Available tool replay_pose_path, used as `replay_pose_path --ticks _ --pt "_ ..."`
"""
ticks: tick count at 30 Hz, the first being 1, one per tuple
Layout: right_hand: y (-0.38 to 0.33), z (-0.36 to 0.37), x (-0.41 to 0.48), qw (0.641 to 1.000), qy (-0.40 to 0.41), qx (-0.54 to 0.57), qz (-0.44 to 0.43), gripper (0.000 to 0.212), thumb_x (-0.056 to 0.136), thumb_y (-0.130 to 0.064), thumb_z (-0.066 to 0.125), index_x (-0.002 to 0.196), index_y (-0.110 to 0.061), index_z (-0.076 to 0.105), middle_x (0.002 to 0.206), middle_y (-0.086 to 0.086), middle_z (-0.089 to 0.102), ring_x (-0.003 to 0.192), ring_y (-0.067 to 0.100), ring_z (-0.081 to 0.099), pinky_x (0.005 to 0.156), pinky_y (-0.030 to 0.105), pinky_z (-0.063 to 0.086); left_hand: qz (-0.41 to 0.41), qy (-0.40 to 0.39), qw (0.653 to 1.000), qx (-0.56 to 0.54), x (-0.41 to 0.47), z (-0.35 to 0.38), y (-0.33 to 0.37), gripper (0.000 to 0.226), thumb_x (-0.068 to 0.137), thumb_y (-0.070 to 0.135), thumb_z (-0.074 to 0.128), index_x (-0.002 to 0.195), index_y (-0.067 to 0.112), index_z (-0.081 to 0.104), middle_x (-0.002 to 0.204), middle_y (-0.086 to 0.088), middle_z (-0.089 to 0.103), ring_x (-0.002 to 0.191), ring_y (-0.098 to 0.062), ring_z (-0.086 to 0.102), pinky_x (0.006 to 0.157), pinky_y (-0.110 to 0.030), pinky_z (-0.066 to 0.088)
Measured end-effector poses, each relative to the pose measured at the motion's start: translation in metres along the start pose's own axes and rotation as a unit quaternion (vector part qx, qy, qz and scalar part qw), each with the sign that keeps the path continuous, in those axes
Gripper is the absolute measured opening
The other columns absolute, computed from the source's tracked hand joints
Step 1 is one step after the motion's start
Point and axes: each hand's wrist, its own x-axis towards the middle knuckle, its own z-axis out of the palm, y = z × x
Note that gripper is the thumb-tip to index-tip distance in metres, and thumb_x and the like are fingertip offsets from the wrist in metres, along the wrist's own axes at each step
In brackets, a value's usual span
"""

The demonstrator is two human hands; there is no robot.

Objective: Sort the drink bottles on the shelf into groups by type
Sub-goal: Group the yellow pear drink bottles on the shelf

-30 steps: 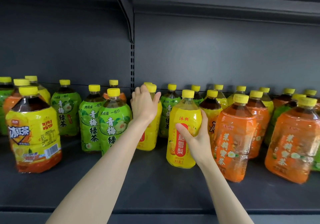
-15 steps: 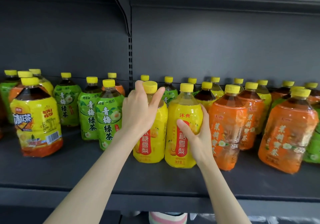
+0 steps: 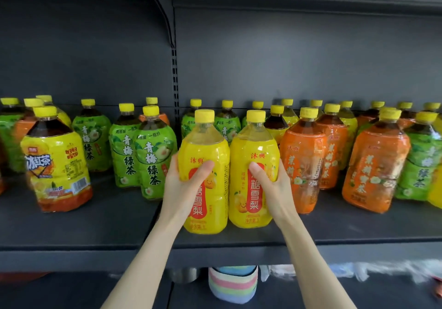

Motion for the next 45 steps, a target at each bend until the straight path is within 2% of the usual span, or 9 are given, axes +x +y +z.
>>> replay_pose_path --ticks 5,9,13,16,26,30,34,38,45 --pt "-0.004 0.009 -0.015 0.998 0.060 -0.026 -0.016 0.071 0.059 -0.063 0.069 0.120 -0.030 0.056 0.103 -0.006 0.071 0.093 0.010 0.069 0.084 0.037 0.057 -0.035 -0.006 0.999 0.000 -0.015 -0.002 -0.011 0.044 0.063 0.044 0.065 0.104 0.034 0.054 0.097 0.010 0.067 0.078 0.003 0.066 0.060 -0.015 0.050" --pt "-0.015 0.009 -0.038 0.993 0.096 -0.055 -0.026 0.075 0.058 -0.067 0.068 0.122 -0.031 0.056 0.101 -0.012 0.071 0.094 0.006 0.068 0.085 0.035 0.056 -0.012 0.036 0.999 0.014 -0.028 0.002 -0.008 0.050 0.061 0.055 0.064 0.105 0.032 0.056 0.098 0.009 0.067 0.086 -0.001 0.064 0.072 -0.024 0.049" --pt "-0.031 -0.005 -0.062 0.990 0.126 -0.046 -0.040 0.066 0.057 -0.063 0.070 0.113 -0.030 0.061 0.094 -0.013 0.073 0.088 0.006 0.069 0.079 0.030 0.057 0.005 0.038 0.999 0.016 -0.051 0.012 0.003 0.056 0.062 0.057 0.060 0.107 0.024 0.059 0.095 0.009 0.067 0.080 0.005 0.063 0.068 -0.020 0.046" --pt "-0.043 -0.025 -0.073 0.989 0.141 -0.031 -0.042 0.061 0.057 -0.060 0.072 0.109 -0.030 0.063 0.094 -0.010 0.073 0.086 0.009 0.070 0.076 0.030 0.058 0.012 0.024 0.999 0.019 -0.060 0.031 0.013 0.054 0.064 0.057 0.059 0.104 0.021 0.060 0.094 0.007 0.067 0.085 -0.003 0.064 0.067 -0.021 0.046" --pt "-0.085 -0.170 -0.102 0.978 0.195 -0.055 -0.056 0.057 0.054 -0.060 0.070 0.101 -0.029 0.065 0.086 -0.011 0.074 0.078 0.007 0.071 0.062 0.019 0.054 0.000 -0.035 0.999 -0.011 -0.108 0.170 0.019 0.046 0.065 0.060 0.059 0.101 0.031 0.061 0.095 0.010 0.069 0.089 -0.009 0.066 0.077 -0.032 0.053" --pt "-0.091 -0.243 -0.113 0.973 0.212 -0.081 -0.041 0.055 0.053 -0.063 0.069 0.097 -0.031 0.065 0.084 -0.012 0.074 0.077 0.008 0.071 0.063 0.021 0.054 -0.004 -0.049 0.998 -0.027 -0.138 0.238 0.007 0.039 0.069 0.060 0.061 0.099 0.034 0.063 0.089 0.019 0.071 0.086 -0.001 0.066 0.076 -0.027 0.051" --pt "-0.095 -0.298 -0.110 0.970 0.223 -0.087 -0.043 0.050 0.059 -0.057 0.072 0.100 -0.028 0.066 0.084 -0.012 0.074 0.077 0.005 0.070 0.061 0.017 0.053 -0.035 -0.070 0.997 -0.027 -0.148 0.291 -0.004 0.059 0.061 0.073 0.063 0.103 0.032 0.062 0.094 0.013 0.071 0.088 -0.006 0.068 0.077 -0.032 0.054" --pt "-0.091 -0.334 -0.092 0.966 0.235 -0.095 -0.046 0.053 0.061 -0.058 0.071 0.102 -0.026 0.066 0.085 -0.011 0.073 0.077 0.007 0.070 0.060 0.017 0.052 -0.065 -0.108 0.992 -0.031 -0.137 0.328 -0.009 0.055 0.063 0.071 0.067 0.104 0.035 0.061 0.096 0.012 0.071 0.092 -0.009 0.067 0.083 -0.036 0.054" --pt "-0.073 -0.376 -0.040 0.959 0.257 -0.106 -0.052 0.053 0.057 -0.065 0.068 0.098 -0.030 0.066 0.086 -0.008 0.073 0.078 0.009 0.070 0.069 0.029 0.054 -0.099 -0.153 0.982 -0.043 -0.092 0.380 -0.021 0.045 0.059 0.053 0.065 0.094 0.026 0.064 0.083 0.007 0.073 0.080 -0.010 0.068 0.064 -0.023 0.051"
